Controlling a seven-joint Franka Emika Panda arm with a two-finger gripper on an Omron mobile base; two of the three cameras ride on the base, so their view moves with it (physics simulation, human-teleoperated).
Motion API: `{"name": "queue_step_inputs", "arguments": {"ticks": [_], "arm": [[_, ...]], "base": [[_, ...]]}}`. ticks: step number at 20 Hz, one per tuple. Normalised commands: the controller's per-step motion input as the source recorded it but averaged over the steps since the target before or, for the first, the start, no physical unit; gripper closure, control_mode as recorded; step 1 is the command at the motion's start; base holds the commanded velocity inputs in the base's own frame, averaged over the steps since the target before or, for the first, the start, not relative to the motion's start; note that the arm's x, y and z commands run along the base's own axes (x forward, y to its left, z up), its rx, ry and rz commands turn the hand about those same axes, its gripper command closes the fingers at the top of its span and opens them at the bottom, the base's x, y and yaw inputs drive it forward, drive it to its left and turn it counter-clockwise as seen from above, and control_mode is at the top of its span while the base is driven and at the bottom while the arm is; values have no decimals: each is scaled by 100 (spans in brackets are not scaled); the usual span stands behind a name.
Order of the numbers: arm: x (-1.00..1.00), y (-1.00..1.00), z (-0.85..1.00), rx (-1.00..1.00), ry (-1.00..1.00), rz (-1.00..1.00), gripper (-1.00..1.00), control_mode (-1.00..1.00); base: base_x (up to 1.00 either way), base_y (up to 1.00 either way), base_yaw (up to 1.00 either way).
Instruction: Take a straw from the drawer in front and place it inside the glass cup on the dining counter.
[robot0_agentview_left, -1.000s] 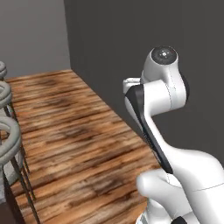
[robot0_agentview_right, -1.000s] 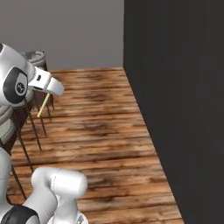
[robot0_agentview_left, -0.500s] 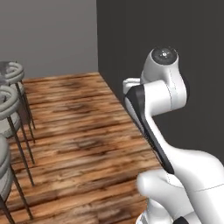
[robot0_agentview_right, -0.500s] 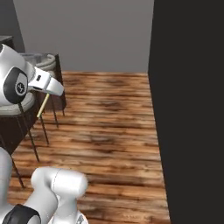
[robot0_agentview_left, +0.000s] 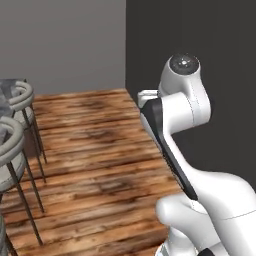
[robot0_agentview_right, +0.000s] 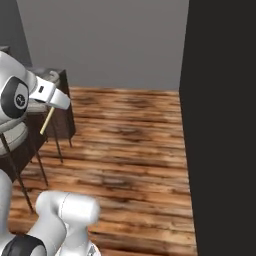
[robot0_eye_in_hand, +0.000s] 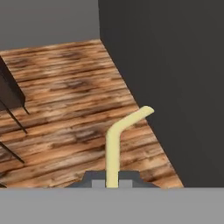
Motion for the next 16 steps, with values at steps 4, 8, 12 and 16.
{"name": "queue_step_inputs", "arguments": {"ticks": [4, 8, 12, 16], "arm": [[0, 0, 0, 0, 0, 0, 100, 100], [0, 0, 0, 0, 0, 0, 100, 100], [0, 0, 0, 0, 0, 0, 100, 100], [0, 0, 0, 0, 0, 0, 100, 100]], "base": [[100, -27, 16], [100, -38, 23], [100, -44, 26], [100, -43, 27]]}}
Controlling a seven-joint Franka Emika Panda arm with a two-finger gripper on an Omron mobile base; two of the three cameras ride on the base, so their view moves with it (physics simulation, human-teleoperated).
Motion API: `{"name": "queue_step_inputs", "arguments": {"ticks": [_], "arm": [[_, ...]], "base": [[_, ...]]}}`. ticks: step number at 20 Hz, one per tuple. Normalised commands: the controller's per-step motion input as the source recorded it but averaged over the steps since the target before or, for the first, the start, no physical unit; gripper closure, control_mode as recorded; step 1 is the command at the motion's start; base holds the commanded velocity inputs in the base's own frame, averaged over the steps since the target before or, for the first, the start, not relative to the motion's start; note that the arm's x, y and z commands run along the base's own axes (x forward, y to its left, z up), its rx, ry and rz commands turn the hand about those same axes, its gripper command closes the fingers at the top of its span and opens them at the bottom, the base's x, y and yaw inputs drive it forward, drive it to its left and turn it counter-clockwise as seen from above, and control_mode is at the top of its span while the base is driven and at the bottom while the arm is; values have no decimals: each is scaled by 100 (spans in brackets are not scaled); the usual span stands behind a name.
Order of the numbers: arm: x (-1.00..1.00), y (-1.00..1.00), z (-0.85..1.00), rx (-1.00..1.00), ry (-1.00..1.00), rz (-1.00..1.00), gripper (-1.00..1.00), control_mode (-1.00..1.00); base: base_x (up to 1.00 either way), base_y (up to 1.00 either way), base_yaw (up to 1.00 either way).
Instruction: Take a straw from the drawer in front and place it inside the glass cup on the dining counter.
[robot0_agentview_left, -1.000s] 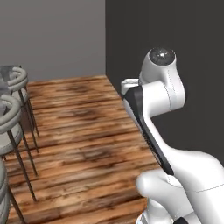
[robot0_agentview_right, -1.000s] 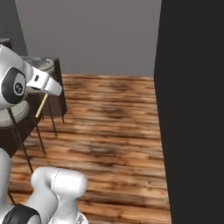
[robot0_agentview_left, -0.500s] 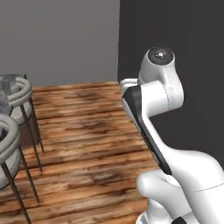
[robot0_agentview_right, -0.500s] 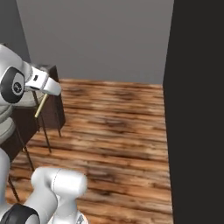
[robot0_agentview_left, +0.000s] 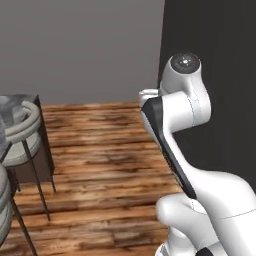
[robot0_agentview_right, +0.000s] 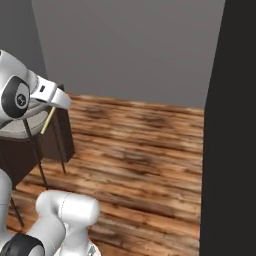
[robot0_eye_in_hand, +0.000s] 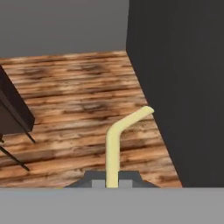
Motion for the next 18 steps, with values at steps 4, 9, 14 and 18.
{"name": "queue_step_inputs", "arguments": {"ticks": [4, 9, 14, 18], "arm": [[0, 0, 0, 0, 0, 0, 100, 100], [0, 0, 0, 0, 0, 0, 100, 100], [0, 0, 0, 0, 0, 0, 100, 100], [0, 0, 0, 0, 0, 0, 100, 100]], "base": [[100, -44, 32], [100, -42, 38], [100, -41, 44], [100, -49, 49]]}}
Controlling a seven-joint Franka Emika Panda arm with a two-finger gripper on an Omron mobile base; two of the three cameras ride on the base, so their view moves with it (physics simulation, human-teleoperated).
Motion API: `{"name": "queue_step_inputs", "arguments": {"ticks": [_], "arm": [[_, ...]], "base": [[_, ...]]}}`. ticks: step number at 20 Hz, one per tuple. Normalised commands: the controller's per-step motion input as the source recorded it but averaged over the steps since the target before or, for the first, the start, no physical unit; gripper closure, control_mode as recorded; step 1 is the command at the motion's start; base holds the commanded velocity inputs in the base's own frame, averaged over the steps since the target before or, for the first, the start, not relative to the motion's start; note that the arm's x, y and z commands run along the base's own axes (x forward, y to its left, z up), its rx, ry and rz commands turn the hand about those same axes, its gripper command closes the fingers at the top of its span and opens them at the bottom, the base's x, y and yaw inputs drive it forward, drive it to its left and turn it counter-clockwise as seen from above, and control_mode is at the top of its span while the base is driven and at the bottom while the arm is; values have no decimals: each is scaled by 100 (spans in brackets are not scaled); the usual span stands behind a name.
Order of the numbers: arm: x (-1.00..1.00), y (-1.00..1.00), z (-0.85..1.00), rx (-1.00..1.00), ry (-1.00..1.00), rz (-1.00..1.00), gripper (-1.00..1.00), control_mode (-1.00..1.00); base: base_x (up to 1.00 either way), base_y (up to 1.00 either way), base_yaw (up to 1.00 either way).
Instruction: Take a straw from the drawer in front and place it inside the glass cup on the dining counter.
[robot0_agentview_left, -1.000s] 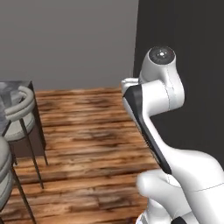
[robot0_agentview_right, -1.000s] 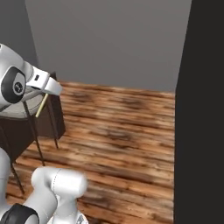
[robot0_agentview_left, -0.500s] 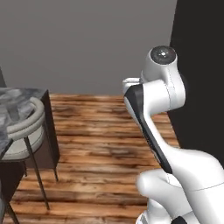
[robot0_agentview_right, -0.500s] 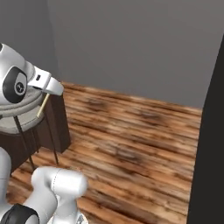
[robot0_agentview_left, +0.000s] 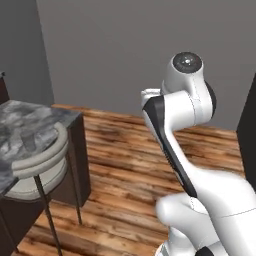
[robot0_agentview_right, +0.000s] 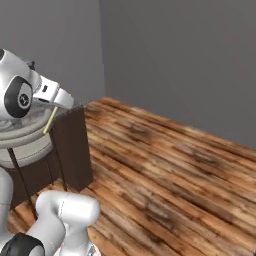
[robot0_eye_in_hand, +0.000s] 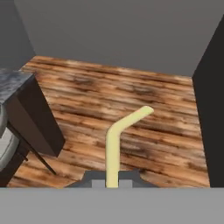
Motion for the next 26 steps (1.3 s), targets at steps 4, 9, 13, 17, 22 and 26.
{"name": "queue_step_inputs", "arguments": {"ticks": [4, 9, 13, 17, 22, 26], "arm": [[0, 0, 0, 0, 0, 0, 100, 100], [0, 0, 0, 0, 0, 0, 100, 100], [0, 0, 0, 0, 0, 0, 100, 100], [0, 0, 0, 0, 0, 0, 100, 100], [0, 0, 0, 0, 0, 0, 100, 100], [0, 0, 0, 0, 0, 0, 100, 100]], "base": [[100, -52, 50], [100, -51, 53], [100, -45, 57], [100, -35, 61], [99, -19, 65], [55, -3, 75]]}}
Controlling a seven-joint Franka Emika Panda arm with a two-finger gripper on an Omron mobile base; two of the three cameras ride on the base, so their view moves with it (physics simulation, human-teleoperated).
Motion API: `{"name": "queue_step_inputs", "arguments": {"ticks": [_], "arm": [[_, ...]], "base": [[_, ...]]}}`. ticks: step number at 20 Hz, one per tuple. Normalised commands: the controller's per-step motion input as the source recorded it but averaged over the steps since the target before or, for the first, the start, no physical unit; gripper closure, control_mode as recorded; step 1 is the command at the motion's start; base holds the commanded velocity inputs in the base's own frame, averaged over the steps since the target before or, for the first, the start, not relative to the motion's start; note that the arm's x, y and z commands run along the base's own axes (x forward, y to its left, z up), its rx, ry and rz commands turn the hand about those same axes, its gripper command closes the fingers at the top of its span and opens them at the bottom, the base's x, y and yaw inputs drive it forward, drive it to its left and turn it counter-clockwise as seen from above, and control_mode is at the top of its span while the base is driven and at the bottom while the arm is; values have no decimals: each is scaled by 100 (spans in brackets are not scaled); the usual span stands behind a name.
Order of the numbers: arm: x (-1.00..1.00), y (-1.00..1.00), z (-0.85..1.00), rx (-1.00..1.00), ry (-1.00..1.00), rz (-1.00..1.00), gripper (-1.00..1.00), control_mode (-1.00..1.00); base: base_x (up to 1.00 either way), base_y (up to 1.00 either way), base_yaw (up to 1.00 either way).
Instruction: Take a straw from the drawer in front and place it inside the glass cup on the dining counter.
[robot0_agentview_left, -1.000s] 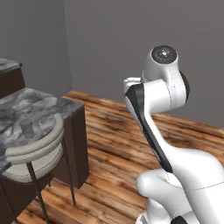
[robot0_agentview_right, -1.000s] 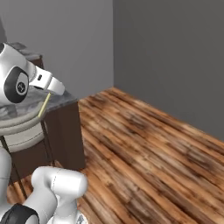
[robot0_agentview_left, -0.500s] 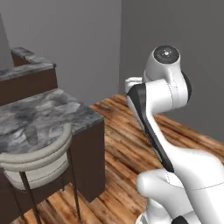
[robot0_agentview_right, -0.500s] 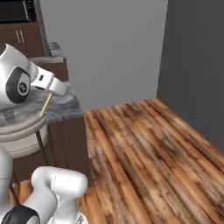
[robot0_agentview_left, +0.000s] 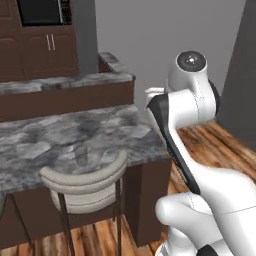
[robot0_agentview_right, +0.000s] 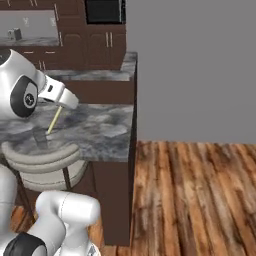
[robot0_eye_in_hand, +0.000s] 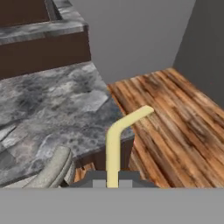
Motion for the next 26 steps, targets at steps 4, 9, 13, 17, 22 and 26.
{"name": "queue_step_inputs", "arguments": {"ticks": [4, 9, 13, 17, 22, 26], "arm": [[0, 0, 0, 0, 0, 0, 100, 100], [0, 0, 0, 0, 0, 0, 100, 100], [0, 0, 0, 0, 0, 0, 100, 100], [0, 0, 0, 0, 0, 0, 100, 100], [0, 0, 0, 0, 0, 0, 100, 100], [44, -3, 0, 7, 0, 21, 100, -100]], "base": [[8, 0, 84], [35, -1, 68], [94, 0, 19], [100, 0, 2], [99, 0, 0], [22, 0, 2]]}}
